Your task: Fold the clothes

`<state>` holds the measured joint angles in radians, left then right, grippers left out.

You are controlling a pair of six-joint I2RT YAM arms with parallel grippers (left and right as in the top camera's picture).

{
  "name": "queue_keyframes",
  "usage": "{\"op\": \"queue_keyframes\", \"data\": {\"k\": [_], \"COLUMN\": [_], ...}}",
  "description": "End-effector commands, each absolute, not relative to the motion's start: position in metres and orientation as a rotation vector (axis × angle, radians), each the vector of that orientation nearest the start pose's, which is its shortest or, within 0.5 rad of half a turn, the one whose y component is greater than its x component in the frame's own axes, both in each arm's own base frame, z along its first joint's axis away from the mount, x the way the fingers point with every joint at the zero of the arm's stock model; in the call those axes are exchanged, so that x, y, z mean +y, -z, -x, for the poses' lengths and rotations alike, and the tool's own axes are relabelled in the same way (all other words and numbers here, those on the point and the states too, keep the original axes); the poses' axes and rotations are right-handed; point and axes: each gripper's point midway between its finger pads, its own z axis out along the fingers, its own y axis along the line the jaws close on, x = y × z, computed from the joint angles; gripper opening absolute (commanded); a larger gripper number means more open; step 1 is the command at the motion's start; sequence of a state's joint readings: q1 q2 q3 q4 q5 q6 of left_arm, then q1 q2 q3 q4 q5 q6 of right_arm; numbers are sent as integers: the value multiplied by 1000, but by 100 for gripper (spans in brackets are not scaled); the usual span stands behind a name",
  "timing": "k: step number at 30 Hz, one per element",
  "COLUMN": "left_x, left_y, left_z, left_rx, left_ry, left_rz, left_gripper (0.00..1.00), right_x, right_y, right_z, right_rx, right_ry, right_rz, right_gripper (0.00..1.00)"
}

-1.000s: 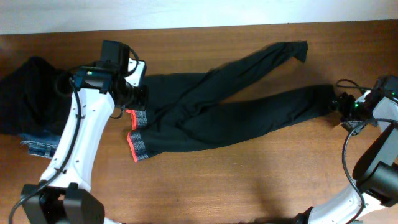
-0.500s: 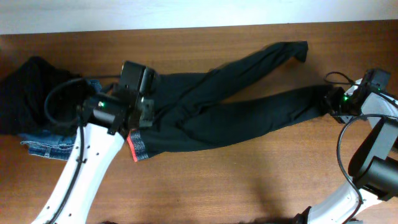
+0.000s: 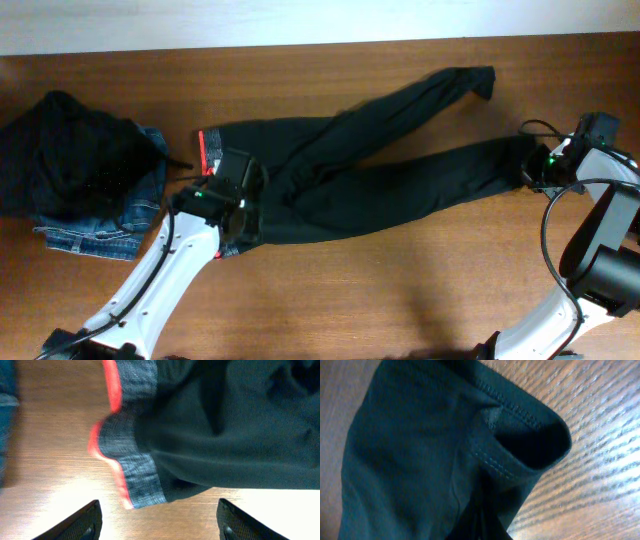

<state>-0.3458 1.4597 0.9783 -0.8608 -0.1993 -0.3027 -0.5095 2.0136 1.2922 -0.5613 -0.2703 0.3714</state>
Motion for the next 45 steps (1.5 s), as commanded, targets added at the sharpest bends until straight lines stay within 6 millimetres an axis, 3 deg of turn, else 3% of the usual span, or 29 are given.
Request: {"op": "queue_keyframes", "data": {"k": [1, 6, 11, 15, 21, 29, 32, 38, 39, 45], "left_x": [-78, -75, -73, -75, -74, -80, -79, -77, -76, -74], "left_y": [-60, -45, -25, -13, 1, -4, -4, -3, -2, -8], "left_z": [-269, -256, -250, -248, -244, -273, -274, -271, -270, -261], "left_rx": [2917, 2958, 2948, 2932, 2914, 2772, 2768, 2783, 2787, 2850], "left_ry": [-46, -52, -47, -18, 0, 73, 68, 56, 53, 12], "left_rz": [-32, -37, -36, -35, 23, 185, 191, 188, 187, 75], "left_gripper": [73, 74, 74, 74, 74, 73, 57, 7, 2, 0], "right_x": [-164, -165, -165, -157, -141, -121, -119, -119, -119, -117], "right_y": [-4, -23, -69, -91, -95, -94, -94, -94, -94, -106], "right_z": [-390, -393, -401, -405, -407, -412, -413, -413, -412, -406], "right_rx": [2588, 2554, 2467, 2437, 2462, 2491, 2495, 2495, 2497, 2495], "right_ry": [-343, -339, -328, -337, -349, -367, -368, -368, -368, -363], "right_rz": [-1158, -1133, -1063, -1013, -971, -916, -906, -907, -908, -909], "right_gripper": [4, 4, 4, 4, 4, 4, 4, 4, 4, 4]}}
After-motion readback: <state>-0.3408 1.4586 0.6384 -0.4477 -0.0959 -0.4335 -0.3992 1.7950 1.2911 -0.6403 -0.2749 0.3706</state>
